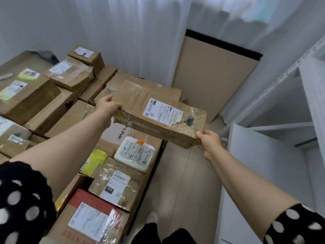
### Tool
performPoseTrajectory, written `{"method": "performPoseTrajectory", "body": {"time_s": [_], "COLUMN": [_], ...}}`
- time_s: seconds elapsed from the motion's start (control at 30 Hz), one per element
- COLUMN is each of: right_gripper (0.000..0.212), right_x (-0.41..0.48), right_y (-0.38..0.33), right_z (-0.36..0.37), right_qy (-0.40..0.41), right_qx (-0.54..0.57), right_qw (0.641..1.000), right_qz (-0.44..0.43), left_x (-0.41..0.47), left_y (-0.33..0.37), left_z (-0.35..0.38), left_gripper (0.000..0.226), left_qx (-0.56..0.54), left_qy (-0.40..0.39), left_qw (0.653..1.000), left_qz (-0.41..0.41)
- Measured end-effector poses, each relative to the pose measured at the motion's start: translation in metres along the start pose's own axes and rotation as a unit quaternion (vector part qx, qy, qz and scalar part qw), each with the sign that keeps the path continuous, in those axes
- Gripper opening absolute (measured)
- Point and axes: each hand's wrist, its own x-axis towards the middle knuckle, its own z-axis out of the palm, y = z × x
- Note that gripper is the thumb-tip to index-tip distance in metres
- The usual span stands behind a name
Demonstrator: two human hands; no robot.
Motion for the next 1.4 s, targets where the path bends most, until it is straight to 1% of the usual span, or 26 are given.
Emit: {"method": "performPoseTrajectory", "body": {"time_s": [0.1, 0.2, 0.23, 0.3, 0.33, 0.43, 0.5, 0.6, 0.73, 0.83, 1.0, 1.07, 1.13, 1.23, 1.33, 1.4], "right_gripper": [0.016, 0.023, 0.026, 0.029, 0.03, 0.03, 0.029, 0.028, 0.026, 0.023, 0.026, 0.024, 0.018, 0.013, 0.017, 0.018], "right_x": [0.037, 0.074, 0.085, 0.106, 0.114, 0.133, 0.141, 0.149, 0.157, 0.153, 0.142, 0.137, 0.136, 0.138, 0.14, 0.139], "right_y": [-0.001, 0.003, 0.007, 0.015, 0.019, 0.03, 0.037, 0.045, 0.057, 0.065, 0.074, 0.076, 0.077, 0.081, 0.089, 0.09], "right_z": [0.014, 0.03, 0.035, 0.045, 0.049, 0.062, 0.07, 0.081, 0.093, 0.1, 0.109, 0.115, 0.121, 0.129, 0.132, 0.134], "right_qy": [-0.027, -0.054, -0.061, -0.071, -0.076, -0.096, -0.102, -0.108, -0.088, -0.076, -0.063, -0.061, -0.06, -0.056, -0.042, -0.044], "right_qx": [-0.005, -0.017, -0.028, -0.042, -0.046, -0.062, -0.072, -0.079, -0.086, -0.095, -0.097, -0.09, -0.081, -0.089, -0.098, -0.097], "right_qw": [0.999, 0.997, 0.997, 0.994, 0.993, 0.985, 0.981, 0.977, 0.976, 0.97, 0.958, 0.957, 0.956, 0.957, 0.958, 0.957], "right_qz": [0.028, 0.042, 0.048, 0.067, 0.082, 0.126, 0.147, 0.165, 0.177, 0.211, 0.261, 0.269, 0.275, 0.271, 0.266, 0.269], "left_x": [0.031, 0.062, 0.069, 0.082, 0.088, 0.108, 0.12, 0.139, 0.165, 0.175, 0.189, 0.193, 0.198, 0.204, 0.205, 0.205], "left_y": [0.0, -0.009, -0.015, -0.023, -0.028, -0.047, -0.058, -0.075, -0.093, -0.102, -0.111, -0.112, -0.114, -0.114, -0.11, -0.113], "left_z": [0.016, 0.024, 0.027, 0.032, 0.034, 0.035, 0.033, 0.03, 0.029, 0.027, 0.024, 0.021, 0.018, 0.018, 0.019, 0.018], "left_gripper": [0.058, 0.056, 0.052, 0.032, 0.027, 0.046, 0.047, 0.046, 0.052, 0.057, 0.061, 0.063, 0.065, 0.061, 0.059, 0.054], "left_qx": [0.039, 0.094, 0.108, 0.147, 0.159, 0.184, 0.193, 0.202, 0.209, 0.216, 0.238, 0.244, 0.25, 0.259, 0.276, 0.29], "left_qy": [0.023, 0.057, 0.065, 0.083, 0.09, 0.113, 0.12, 0.12, 0.114, 0.1, 0.088, 0.08, 0.076, 0.085, 0.084, 0.072], "left_qw": [0.999, 0.994, 0.991, 0.984, 0.981, 0.973, 0.968, 0.963, 0.958, 0.954, 0.946, 0.946, 0.946, 0.946, 0.945, 0.943], "left_qz": [-0.011, -0.026, -0.037, -0.053, -0.059, -0.083, -0.104, -0.131, -0.159, -0.181, -0.201, -0.197, -0.19, -0.176, -0.154, -0.149]}}
